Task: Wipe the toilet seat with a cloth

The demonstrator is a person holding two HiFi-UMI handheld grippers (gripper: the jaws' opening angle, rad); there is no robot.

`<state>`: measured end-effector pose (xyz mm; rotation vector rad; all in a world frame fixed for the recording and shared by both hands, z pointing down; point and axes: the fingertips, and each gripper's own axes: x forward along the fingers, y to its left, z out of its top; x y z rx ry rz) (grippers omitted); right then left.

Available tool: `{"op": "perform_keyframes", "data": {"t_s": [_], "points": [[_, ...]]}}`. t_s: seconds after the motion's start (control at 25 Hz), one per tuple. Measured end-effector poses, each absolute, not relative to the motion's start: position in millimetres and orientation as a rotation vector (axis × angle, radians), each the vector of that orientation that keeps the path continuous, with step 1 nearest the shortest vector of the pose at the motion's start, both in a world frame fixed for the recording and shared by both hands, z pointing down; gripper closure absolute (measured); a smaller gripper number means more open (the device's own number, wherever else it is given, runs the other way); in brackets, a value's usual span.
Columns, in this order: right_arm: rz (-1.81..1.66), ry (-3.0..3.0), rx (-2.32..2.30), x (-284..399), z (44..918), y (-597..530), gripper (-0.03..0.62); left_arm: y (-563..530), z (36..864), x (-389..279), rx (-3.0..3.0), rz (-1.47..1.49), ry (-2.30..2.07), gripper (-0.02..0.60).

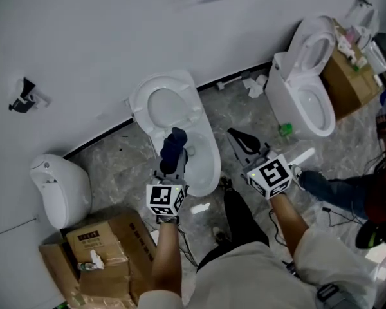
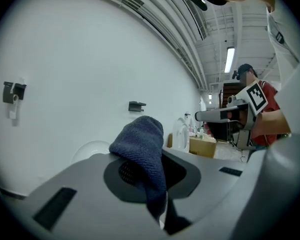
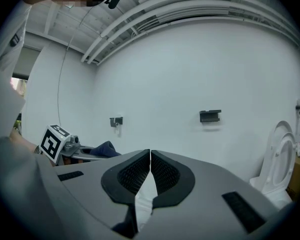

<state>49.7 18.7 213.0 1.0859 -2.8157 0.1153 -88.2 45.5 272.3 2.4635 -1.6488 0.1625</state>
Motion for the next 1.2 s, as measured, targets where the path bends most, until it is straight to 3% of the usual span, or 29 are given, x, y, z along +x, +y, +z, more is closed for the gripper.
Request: {"op": "perform_keyframes", "data": {"t_s": [1.2], "points": [[0.33,-2.684,1.075,54,448,-105,0.566,-157,615,-73,2.292,0.514,-1.406,0.545]]}}
